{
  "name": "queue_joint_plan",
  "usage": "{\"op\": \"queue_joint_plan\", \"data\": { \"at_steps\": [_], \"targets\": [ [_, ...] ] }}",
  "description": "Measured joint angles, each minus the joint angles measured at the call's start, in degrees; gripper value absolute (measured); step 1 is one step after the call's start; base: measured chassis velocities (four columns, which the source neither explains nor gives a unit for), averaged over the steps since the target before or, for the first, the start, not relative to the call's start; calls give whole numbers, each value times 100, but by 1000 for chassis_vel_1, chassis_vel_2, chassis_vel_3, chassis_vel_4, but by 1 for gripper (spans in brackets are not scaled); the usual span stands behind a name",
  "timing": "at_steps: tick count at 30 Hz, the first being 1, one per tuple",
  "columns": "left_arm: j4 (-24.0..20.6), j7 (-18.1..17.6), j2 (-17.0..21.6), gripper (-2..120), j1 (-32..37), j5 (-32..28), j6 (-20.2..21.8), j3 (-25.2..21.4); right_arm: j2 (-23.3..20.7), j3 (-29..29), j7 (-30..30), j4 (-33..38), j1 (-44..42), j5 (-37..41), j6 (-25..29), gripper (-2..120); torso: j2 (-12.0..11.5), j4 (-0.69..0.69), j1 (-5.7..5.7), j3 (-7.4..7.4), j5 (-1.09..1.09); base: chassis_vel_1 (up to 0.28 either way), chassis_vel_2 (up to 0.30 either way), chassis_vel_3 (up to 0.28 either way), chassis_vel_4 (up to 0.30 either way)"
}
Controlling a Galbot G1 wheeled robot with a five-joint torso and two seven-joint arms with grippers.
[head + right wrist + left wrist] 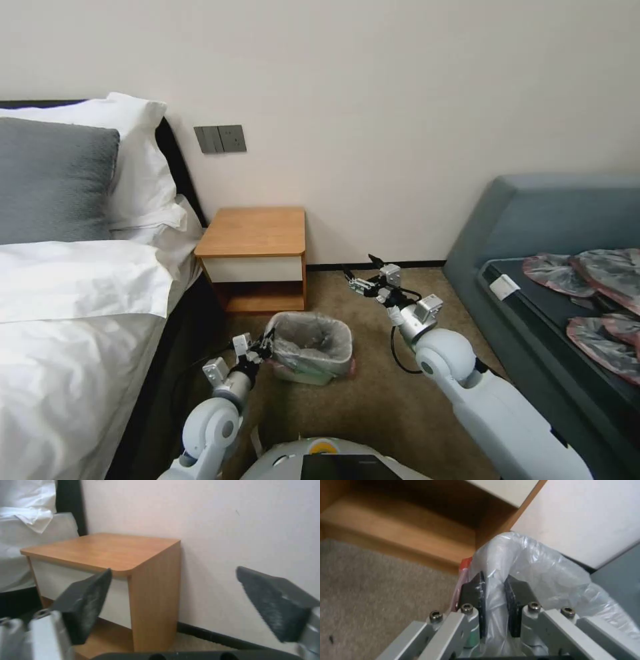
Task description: Pick up the garbage bag from the table and place it over the trash can.
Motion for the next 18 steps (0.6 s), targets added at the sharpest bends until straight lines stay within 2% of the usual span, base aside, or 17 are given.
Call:
{"op": "queue_joint_plan", "data": {
  "at_steps": [9,18],
  "targets": [
    [36,-70,-74,10,70,44,-124,4,33,-37,-48,-25,-1,-20,2,100,0,0,0,0,0,0,0,0,0],
    [118,-441,-229,10,180,159,-366,34,26,-58,-128,-43,-32,-68,52,100,0,0,0,0,0,0,0,0,0]
  ]
}}
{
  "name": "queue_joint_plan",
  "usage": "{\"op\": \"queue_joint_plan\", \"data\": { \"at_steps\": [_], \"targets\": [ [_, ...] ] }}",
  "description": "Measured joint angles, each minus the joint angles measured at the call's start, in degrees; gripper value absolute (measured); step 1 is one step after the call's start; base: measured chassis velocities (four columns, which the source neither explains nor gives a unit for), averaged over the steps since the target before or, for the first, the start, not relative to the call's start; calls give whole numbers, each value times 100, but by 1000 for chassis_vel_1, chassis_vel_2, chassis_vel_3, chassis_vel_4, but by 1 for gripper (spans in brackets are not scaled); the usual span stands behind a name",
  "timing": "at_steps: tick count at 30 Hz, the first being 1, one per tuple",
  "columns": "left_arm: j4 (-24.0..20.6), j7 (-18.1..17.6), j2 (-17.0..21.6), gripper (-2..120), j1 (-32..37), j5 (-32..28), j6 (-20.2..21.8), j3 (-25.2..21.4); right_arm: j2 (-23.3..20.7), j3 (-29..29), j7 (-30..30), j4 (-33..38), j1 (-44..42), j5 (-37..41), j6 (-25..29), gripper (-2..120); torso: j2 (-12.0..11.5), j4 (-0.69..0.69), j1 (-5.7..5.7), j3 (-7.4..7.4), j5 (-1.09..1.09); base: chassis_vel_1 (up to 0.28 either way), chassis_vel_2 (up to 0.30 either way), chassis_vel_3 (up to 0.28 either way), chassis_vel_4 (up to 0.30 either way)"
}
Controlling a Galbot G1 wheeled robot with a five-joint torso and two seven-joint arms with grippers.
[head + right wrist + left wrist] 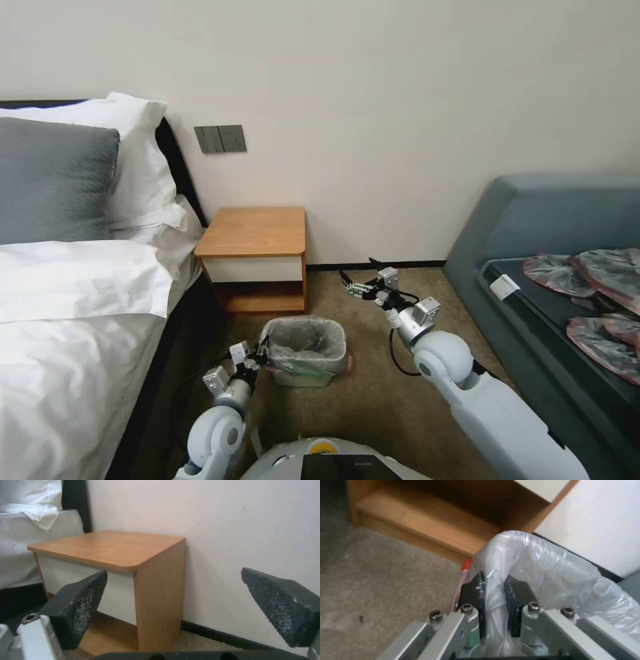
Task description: Pick up the garbage bag from the table and place it over the trash can.
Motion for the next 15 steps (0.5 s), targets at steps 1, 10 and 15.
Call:
{"op": "queue_joint_plan", "data": {
  "at_steps": [1,10,15],
  "targets": [
    [0,0,0,10,0,0,0,0,0,0,0,0,0,0,0,100,0,0,0,0,0,0,0,0,0],
    [-10,-124,-22,10,34,22,4,-4,28,-38,-55,-49,0,-44,18,100,0,0,0,0,0,0,0,0,0],
    [-27,-143,-19,28,44,20,21,-3,17,-44,-66,-48,11,-51,20,100,0,0,0,0,0,0,0,0,0]
  ]
}}
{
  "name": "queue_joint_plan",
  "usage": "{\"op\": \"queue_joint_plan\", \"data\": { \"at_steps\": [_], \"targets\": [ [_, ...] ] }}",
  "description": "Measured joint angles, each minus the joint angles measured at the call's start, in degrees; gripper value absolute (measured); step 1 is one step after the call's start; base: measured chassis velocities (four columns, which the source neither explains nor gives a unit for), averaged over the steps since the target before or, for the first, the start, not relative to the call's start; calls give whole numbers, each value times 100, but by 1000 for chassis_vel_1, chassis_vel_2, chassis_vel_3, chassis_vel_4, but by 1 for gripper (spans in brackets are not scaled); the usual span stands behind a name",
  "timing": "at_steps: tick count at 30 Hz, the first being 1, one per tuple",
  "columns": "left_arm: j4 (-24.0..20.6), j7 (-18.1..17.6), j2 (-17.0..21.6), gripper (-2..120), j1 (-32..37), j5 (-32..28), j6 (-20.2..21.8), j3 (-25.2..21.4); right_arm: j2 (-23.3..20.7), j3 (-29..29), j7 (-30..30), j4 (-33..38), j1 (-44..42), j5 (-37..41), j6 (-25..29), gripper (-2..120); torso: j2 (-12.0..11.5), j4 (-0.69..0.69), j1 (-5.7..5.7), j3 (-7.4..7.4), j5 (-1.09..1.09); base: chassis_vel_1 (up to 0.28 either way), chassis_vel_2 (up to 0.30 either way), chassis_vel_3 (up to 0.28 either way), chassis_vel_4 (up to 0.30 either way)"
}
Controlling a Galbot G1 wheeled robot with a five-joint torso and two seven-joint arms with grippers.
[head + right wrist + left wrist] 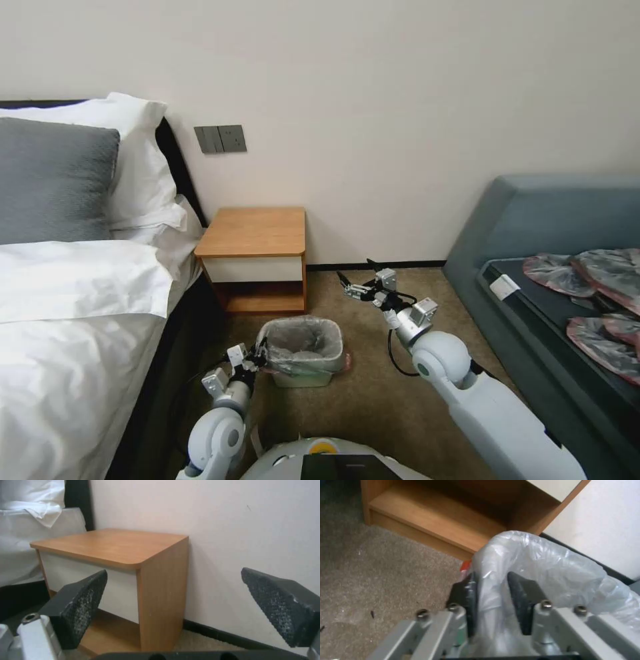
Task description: Pick up the garbage bag from the table and place it over the trash can.
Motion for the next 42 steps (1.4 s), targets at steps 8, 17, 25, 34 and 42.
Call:
{"op": "queue_joint_plan", "data": {
  "at_steps": [8,17,25,34,42],
  "targets": [
    [-211,-99,-3,59,65,78,0,3,-13,-2,0,8,6,-2,-20,100,0,-1,0,0,0,0,0,0,0],
    [-335,-308,-51,89,233,452,-155,-36,90,-85,2,6,6,-78,-35,100,0,1,0,0,-1,0,0,0,0],
    [-442,-335,3,100,321,754,-376,-41,674,-112,107,147,-436,-831,-212,100,0,0,0,0,-1,0,0,0,0],
    [132,1418,209,100,13,1605,-1932,-319,1826,-197,1048,435,-1258,-2490,-548,100,0,1,0,0,-2,0,0,0,0],
    [715,1981,320,97,-259,1785,-2795,-360,2479,99,1119,75,-1933,-2984,236,100,0,-1,0,0,-1,0,0,0,0]
  ]
}}
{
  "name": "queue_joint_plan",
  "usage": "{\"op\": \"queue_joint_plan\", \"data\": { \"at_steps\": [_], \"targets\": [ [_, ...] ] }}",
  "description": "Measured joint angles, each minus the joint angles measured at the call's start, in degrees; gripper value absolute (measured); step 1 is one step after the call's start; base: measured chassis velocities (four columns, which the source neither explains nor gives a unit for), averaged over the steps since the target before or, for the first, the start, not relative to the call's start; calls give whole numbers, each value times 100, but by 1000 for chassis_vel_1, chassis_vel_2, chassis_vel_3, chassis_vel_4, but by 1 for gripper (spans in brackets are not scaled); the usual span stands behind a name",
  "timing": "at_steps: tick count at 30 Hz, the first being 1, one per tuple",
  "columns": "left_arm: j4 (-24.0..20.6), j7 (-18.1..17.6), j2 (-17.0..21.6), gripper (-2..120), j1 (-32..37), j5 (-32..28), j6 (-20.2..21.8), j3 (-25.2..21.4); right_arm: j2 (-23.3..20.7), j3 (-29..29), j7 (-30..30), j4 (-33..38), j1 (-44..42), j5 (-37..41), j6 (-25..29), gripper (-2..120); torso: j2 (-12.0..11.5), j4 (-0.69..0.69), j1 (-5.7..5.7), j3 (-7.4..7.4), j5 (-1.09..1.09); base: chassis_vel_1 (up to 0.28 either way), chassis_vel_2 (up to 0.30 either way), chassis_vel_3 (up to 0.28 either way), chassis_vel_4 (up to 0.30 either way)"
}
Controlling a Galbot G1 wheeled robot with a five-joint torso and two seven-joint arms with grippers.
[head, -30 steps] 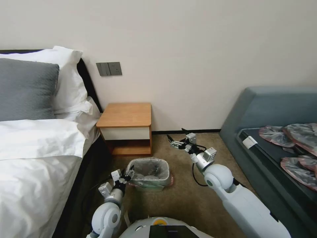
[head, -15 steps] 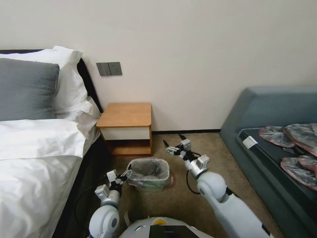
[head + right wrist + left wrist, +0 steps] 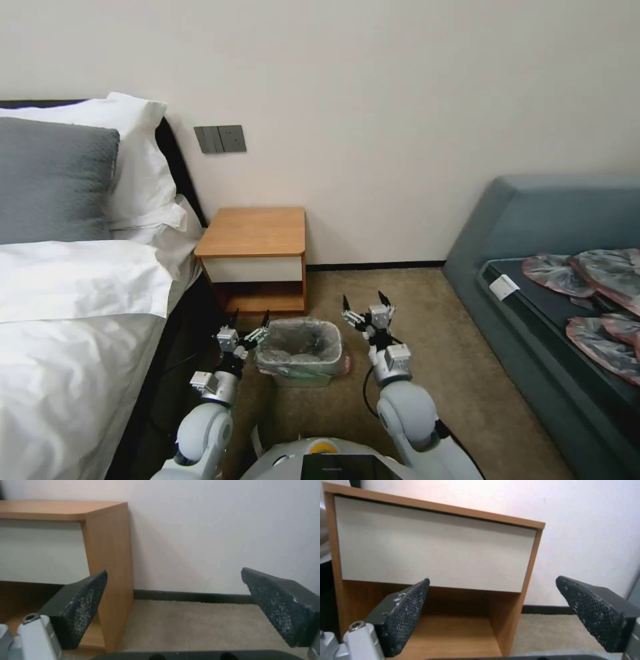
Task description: Pick up the garbage bag from the table and place it over the trash can.
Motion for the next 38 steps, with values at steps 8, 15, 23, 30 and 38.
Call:
{"op": "queue_joint_plan", "data": {
  "at_steps": [8,15,23,30,38],
  "targets": [
    [267,-340,-108,97,-8,307,-566,5,242,198,-143,-251,-150,-174,403,100,0,1,0,0,0,0,0,0,0],
    [269,-360,-112,97,-7,310,-571,5,240,199,-149,-255,-146,-175,405,100,0,1,0,0,1,0,0,0,0],
    [261,-372,-113,97,-4,307,-551,7,225,195,-155,-255,-133,-162,399,100,0,1,0,0,1,0,0,0,0],
    [255,-374,-113,97,-3,301,-538,7,220,192,-158,-254,-129,-156,394,100,0,1,0,0,1,0,0,0,0],
    [251,-378,-113,97,-3,296,-529,8,217,188,-159,-252,-127,-150,390,100,0,1,0,0,1,0,0,0,0]
  ]
}}
